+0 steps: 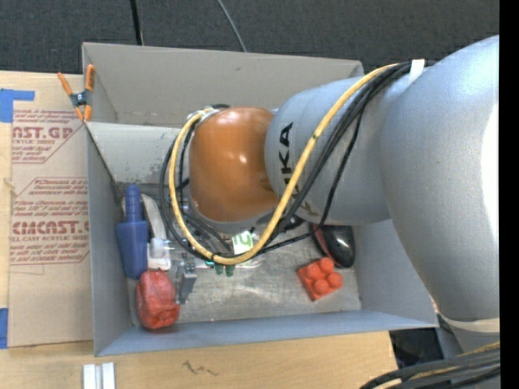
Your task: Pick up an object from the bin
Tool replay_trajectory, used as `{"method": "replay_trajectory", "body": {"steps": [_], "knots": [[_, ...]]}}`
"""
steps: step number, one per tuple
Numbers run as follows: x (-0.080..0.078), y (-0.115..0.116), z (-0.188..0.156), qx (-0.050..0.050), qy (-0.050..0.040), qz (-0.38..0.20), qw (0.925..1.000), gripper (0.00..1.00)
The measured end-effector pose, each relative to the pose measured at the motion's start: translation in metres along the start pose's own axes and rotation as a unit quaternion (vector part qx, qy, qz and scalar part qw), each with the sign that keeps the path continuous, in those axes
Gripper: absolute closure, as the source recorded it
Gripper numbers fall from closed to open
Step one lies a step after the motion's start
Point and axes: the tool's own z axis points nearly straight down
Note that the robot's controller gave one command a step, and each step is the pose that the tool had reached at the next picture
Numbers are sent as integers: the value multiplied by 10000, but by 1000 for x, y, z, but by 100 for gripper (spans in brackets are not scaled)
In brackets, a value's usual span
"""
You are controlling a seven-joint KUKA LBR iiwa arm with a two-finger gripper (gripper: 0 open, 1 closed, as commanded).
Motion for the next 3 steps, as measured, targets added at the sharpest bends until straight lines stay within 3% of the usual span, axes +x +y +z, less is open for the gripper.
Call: {"method": "replay_trajectory", "body": {"steps": [1, 2, 3], "knots": [[-2, -1, -3, -7, -28, 10, 10000, 0], [6, 44, 56, 28, -79, -651, 9978, 100], [6, 44, 56, 27, -79, -651, 9978, 100]]}}
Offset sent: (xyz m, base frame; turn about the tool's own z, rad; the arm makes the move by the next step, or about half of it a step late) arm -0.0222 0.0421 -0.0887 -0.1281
